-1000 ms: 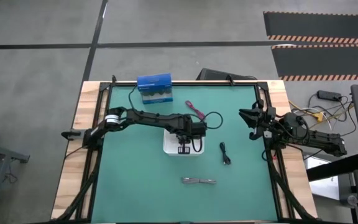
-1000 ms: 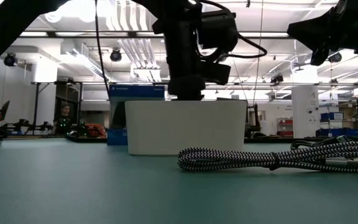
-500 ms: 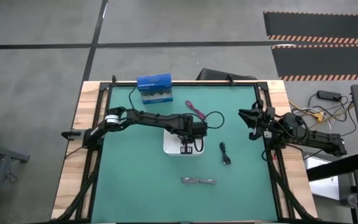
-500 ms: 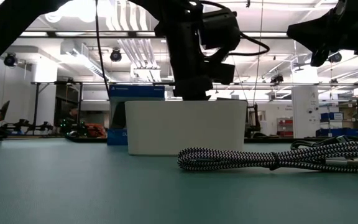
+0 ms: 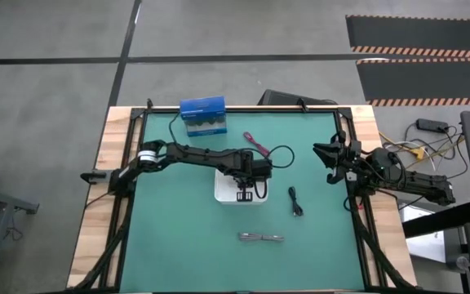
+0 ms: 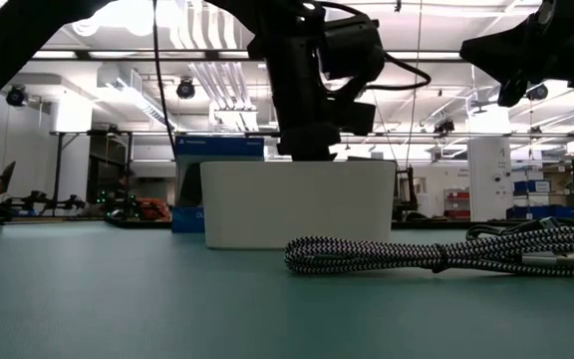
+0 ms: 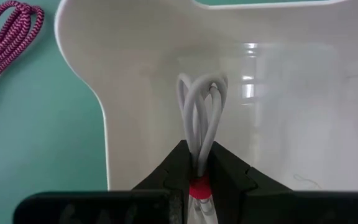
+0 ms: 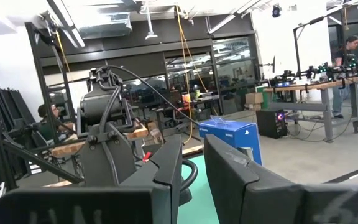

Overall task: Pick and place USB-C Cables
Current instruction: Put the white charger cable into the white bin

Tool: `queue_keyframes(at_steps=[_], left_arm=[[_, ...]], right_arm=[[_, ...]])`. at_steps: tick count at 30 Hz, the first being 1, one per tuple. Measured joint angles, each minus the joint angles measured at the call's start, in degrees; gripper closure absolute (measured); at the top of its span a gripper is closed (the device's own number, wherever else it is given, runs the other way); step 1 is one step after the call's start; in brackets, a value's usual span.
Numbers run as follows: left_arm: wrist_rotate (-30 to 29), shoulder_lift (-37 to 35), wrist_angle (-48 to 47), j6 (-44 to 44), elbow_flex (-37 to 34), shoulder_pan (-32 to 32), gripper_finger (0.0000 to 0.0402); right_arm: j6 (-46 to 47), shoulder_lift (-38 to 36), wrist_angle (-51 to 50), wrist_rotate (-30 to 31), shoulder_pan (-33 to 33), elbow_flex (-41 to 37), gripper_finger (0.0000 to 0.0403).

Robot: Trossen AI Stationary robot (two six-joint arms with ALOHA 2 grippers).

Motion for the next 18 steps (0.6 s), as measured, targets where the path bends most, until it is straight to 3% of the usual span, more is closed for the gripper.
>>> queue_keyframes(at_steps=[18], left_arm=[[0.2, 0.0, -0.5, -0.1, 0.0, 0.0, 0.0376]], right_arm=[[0.0, 0.0, 0.0, 0.0, 0.0, 0.0, 0.0344]])
